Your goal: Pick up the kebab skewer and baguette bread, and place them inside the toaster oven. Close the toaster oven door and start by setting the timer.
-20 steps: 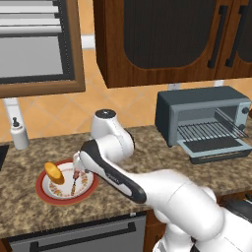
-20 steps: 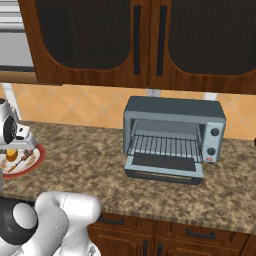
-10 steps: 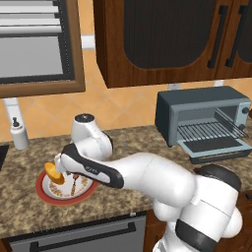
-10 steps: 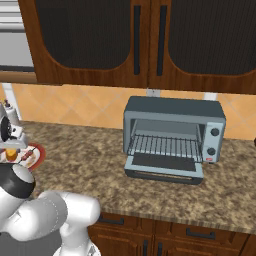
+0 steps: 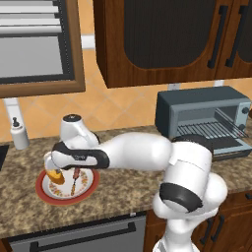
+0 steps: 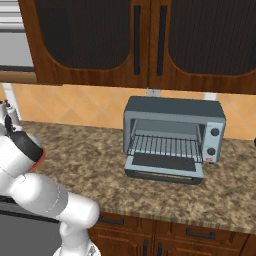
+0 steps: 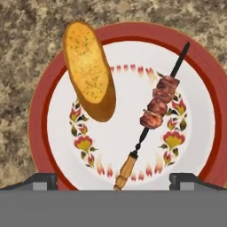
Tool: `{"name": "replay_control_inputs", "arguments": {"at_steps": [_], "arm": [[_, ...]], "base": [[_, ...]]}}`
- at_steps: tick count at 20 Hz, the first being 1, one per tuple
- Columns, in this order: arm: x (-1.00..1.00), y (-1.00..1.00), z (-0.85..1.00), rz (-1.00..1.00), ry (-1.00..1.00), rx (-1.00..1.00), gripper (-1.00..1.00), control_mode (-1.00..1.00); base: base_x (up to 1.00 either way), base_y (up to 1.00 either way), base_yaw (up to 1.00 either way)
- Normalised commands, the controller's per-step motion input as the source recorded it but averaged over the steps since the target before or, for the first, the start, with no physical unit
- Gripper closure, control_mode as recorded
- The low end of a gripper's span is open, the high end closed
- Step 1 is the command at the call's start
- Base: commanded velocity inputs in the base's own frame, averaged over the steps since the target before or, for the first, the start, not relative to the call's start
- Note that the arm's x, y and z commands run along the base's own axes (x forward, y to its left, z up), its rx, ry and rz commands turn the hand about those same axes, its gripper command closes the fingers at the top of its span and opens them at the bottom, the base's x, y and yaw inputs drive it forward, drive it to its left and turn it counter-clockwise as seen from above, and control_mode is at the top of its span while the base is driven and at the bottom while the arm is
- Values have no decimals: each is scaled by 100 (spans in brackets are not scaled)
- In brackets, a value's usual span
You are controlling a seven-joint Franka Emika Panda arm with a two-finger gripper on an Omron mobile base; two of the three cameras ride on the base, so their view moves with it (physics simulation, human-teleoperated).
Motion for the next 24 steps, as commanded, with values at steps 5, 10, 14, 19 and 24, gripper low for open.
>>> {"name": "replay_control_inputs", "arguments": {"at_steps": [5,10,14,19,24], "arm": [[13,21,-42,0,0,0,-100,-100],[45,21,-21,0,0,0,-100,-100],[19,31,-5,0,0,-1,-100,-100],[26,30,-6,0,0,-1,-100,-100],[15,19,-2,0,-2,-4,-100,-100]], "base": [[0,0,0],[0,0,0],[0,0,0],[0,0,0],[0,0,0]]}}
